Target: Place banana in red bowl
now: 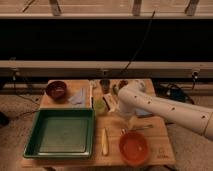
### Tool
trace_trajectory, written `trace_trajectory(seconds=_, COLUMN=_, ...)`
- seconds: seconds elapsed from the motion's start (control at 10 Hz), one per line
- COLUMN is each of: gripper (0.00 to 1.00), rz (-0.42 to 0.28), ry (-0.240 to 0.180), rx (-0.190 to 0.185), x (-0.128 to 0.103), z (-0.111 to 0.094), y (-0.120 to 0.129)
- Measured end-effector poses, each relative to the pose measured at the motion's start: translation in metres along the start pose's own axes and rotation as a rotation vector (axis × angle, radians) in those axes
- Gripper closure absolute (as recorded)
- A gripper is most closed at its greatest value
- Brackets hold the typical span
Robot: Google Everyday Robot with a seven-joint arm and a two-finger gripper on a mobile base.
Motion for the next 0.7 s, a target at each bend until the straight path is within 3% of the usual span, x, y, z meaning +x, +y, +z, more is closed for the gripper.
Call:
trace_trajectory(seconds=0.2, gripper=0.2, rz=-0.037, ry=-0.004, rx=-0.014, x=-0.0113, z=0.0102, y=-0.0067)
trace_trajectory(seconds=0.7, gripper=0.2, rz=-0.038, ry=-0.005, rx=-0.015, x=-0.012, z=0.0107, y=-0.0064)
